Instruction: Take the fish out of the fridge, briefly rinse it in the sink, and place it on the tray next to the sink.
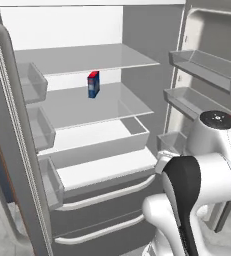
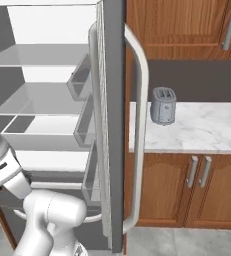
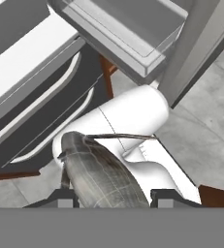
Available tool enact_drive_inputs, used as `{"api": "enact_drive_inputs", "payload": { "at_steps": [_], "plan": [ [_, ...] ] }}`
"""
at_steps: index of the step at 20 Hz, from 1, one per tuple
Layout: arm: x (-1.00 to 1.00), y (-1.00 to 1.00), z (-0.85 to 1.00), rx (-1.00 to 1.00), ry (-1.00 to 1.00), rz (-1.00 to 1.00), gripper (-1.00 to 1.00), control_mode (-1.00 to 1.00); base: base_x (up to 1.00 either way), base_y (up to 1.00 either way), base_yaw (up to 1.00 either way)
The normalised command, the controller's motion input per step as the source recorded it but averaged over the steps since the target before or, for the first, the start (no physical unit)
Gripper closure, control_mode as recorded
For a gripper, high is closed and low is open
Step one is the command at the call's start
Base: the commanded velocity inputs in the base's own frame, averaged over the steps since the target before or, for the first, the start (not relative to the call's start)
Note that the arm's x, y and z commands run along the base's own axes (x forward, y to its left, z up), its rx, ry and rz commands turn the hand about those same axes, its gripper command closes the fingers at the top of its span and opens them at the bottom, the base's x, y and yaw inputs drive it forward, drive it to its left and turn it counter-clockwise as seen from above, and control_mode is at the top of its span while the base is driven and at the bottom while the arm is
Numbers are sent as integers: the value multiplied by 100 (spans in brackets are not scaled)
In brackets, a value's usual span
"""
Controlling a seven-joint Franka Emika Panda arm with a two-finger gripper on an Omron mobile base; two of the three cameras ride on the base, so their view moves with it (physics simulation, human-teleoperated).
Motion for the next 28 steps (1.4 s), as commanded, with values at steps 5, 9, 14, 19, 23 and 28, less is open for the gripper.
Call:
{"api": "enact_drive_inputs", "payload": {
  "at_steps": [5,9,14,19,23,28],
  "plan": [
    [0,0,0,0,0,0,100,100,-69,73,-30],
    [0,0,0,0,0,0,100,100,-92,52,44],
    [0,0,0,0,0,0,100,100,-70,29,61],
    [0,0,0,0,0,0,100,100,-73,18,63],
    [0,0,0,0,0,0,100,100,-90,27,61],
    [0,0,0,0,0,0,100,100,-83,25,62]
  ]
}}
